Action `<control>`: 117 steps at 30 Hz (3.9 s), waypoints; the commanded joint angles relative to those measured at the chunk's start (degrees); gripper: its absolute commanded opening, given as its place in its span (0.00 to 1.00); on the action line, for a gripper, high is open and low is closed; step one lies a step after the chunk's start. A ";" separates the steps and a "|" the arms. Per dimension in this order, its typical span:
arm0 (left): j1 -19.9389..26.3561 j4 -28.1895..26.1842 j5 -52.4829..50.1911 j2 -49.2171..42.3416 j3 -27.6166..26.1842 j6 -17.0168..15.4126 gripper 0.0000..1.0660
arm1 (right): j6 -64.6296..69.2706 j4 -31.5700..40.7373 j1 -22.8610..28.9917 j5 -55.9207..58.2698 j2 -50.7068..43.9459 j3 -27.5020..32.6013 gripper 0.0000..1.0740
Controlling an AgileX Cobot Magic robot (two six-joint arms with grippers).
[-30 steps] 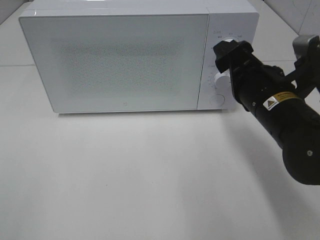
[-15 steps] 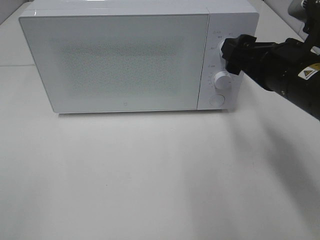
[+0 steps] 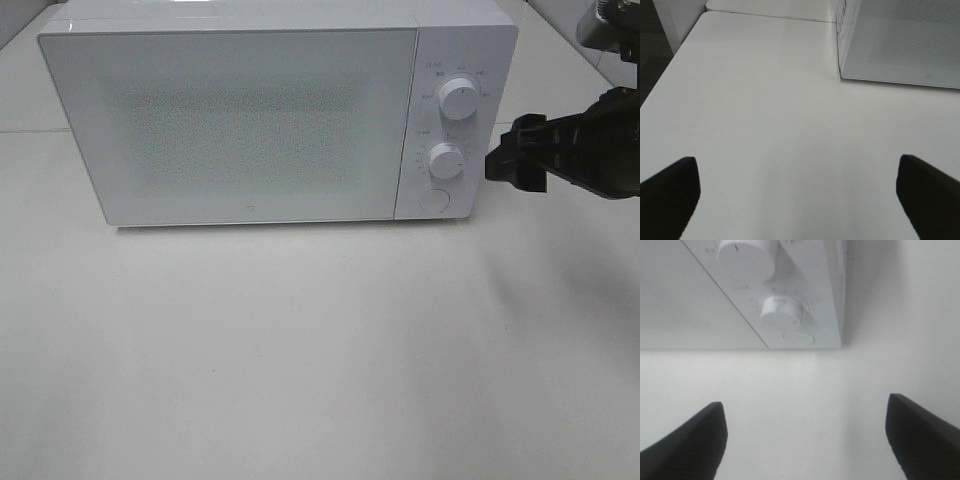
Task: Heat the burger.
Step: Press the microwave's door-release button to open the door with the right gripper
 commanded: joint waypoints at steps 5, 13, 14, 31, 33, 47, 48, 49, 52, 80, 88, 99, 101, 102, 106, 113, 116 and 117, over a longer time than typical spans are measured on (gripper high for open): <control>0.17 -0.11 -0.86 -0.86 0.06 0.00 0.95 | 5.27 -10.77 -1.20 24.18 -0.69 -4.24 0.71; 0.17 -0.11 -0.86 -0.86 0.06 0.00 0.95 | 5.33 -13.06 -1.20 35.35 -1.15 -4.18 0.71; 0.17 -0.11 -0.86 -0.86 0.06 0.00 0.95 | 5.33 -13.06 -1.20 35.35 -1.15 -4.18 0.71; 0.17 -0.11 -0.86 -0.86 0.06 0.00 0.95 | 5.10 -16.67 -1.20 34.32 -39.65 6.36 0.71; 0.17 -0.11 -0.86 -0.86 0.06 0.00 0.95 | 5.10 -16.67 -1.20 34.55 -41.94 6.99 0.71; 0.17 -0.11 -0.86 -0.86 0.06 0.00 0.95 | 7.22 -16.73 -1.20 36.67 -70.47 10.89 0.70; 0.17 -0.11 -0.86 -0.86 0.06 0.00 0.95 | 7.22 -16.73 -1.20 36.67 -70.47 10.89 0.70; 0.17 -0.11 -0.86 -0.86 0.06 0.00 0.95 | 7.85 -16.79 -1.20 37.13 -71.62 10.83 0.70; 0.17 -0.11 -0.86 -0.86 0.06 0.00 0.95 | 9.68 -17.76 -1.20 38.22 -75.40 10.60 0.70; 0.17 0.00 -0.86 -0.17 0.06 0.29 0.95 | 11.17 -20.00 -1.20 35.07 -78.44 10.89 0.65; 0.17 0.00 -0.86 -0.17 0.06 0.29 0.95 | 11.17 -20.45 -1.20 18.22 -76.49 16.84 0.65; 0.17 0.00 -0.86 -0.17 0.06 0.29 0.95 | 11.80 -20.45 -1.20 -2.18 -62.97 25.10 0.48; 0.17 0.00 -0.86 -0.17 0.06 0.29 0.95 | 13.01 -20.45 -1.20 -5.39 -59.70 25.61 0.37; 0.17 0.00 -0.86 -0.17 0.06 0.29 0.95 | 15.01 -20.45 -1.20 -8.08 -55.81 26.01 0.23; 0.17 0.00 -0.86 -0.17 0.06 0.29 0.95 | 24.41 -20.45 -1.20 -16.79 -46.29 26.87 0.00; 0.17 0.00 -0.86 -0.17 0.06 0.29 0.95 | 43.09 -20.45 -1.20 -28.42 -34.43 27.04 0.00; 0.17 0.00 -0.86 -0.17 0.06 0.29 0.95 | 52.60 -20.51 -1.20 -33.63 -28.93 27.04 0.00; 0.17 0.00 -0.86 -0.17 0.06 0.29 0.95 | 55.63 -20.68 -1.20 -35.29 -26.99 27.04 0.00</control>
